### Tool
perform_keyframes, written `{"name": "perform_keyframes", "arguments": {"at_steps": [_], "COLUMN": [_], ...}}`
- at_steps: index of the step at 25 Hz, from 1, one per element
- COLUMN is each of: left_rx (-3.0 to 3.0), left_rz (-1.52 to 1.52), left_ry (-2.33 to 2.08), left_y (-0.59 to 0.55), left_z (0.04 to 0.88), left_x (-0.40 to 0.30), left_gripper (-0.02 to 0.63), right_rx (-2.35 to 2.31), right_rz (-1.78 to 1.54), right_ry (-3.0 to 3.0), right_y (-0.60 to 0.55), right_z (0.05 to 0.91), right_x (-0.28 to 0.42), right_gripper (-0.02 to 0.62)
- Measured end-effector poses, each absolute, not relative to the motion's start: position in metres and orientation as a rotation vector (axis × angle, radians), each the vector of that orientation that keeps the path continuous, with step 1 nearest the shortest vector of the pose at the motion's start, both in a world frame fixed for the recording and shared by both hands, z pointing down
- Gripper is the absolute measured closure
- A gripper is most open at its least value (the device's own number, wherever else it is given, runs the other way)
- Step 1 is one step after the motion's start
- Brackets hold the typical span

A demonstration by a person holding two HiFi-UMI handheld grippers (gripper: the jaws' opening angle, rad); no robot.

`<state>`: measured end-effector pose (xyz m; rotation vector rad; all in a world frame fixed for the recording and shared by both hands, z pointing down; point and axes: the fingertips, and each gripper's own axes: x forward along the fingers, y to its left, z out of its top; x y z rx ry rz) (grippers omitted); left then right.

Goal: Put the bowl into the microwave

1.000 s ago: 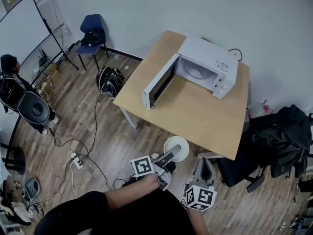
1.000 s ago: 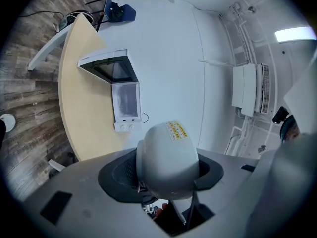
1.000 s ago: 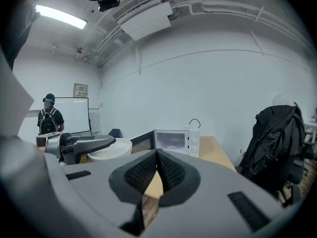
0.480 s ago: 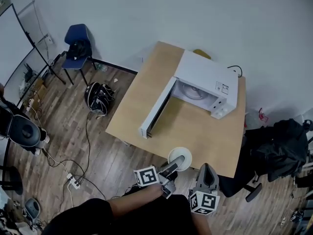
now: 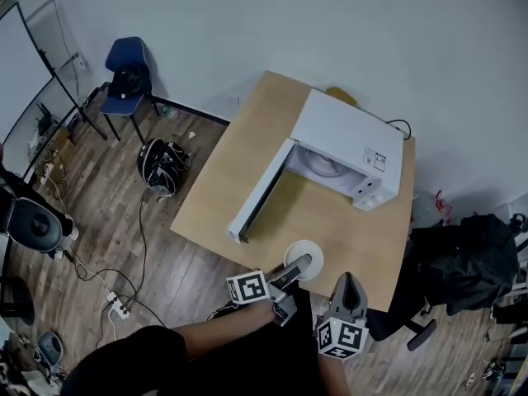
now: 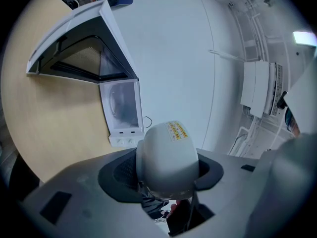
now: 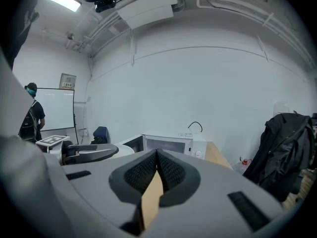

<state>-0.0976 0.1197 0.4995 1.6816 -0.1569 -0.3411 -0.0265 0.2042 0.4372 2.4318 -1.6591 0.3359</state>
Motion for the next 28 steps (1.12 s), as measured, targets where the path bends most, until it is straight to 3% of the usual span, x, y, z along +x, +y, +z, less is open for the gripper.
{"name": "perform_keyframes", "arguments": {"at_steps": [15, 28], "left_rx": [1.581, 1.572], "left_rz": [-0.454, -0.494], "left_ry": [-0.219, -0.394], "left_y": [0.025, -0.071], "left_z": [0.522, 0.590], "left_x": [0.007, 0.075], "left_gripper": [0.370, 0.370], "right_rx": [2.298, 2.167], "right_rz": [0.401, 0.392], "right_ry": [-1.815, -1.862], "right_y": [0.111, 0.056], "right_z": [0.470, 0.500], "right_x": [0.068, 0.129], "right_gripper": [0.535, 0.535]}}
